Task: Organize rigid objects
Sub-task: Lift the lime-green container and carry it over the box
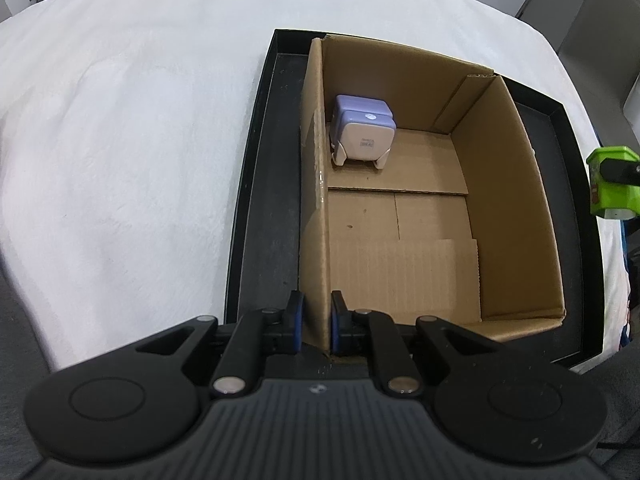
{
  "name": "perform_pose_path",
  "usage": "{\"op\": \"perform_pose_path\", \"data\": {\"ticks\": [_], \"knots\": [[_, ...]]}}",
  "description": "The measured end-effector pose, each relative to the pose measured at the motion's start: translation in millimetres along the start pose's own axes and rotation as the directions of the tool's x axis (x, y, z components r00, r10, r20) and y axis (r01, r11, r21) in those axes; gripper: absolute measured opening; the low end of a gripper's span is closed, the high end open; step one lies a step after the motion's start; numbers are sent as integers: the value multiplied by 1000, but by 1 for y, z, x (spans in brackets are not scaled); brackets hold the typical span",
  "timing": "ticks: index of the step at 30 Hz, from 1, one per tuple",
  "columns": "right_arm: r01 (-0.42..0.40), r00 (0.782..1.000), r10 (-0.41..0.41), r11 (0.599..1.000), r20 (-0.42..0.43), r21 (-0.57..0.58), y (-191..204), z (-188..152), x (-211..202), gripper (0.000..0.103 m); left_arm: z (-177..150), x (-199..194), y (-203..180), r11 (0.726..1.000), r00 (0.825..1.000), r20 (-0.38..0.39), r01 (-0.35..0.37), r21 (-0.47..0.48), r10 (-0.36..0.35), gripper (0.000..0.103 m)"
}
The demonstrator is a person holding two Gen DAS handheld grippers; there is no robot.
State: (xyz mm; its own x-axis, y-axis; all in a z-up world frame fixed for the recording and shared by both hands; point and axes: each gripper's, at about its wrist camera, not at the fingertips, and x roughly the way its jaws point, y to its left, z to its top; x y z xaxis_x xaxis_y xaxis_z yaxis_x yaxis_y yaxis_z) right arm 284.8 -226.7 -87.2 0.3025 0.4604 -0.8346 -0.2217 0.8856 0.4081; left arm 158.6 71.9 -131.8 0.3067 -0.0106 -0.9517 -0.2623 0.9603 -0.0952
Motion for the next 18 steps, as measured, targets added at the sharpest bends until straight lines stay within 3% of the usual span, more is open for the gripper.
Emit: {"op": "perform_pose_path", "data": {"ticks": [18], "knots": [[25,996,-39,985,-78,-171,75,9,4,49,0,-2,-1,1000,1000,-3,-1,14,1,12]]}}
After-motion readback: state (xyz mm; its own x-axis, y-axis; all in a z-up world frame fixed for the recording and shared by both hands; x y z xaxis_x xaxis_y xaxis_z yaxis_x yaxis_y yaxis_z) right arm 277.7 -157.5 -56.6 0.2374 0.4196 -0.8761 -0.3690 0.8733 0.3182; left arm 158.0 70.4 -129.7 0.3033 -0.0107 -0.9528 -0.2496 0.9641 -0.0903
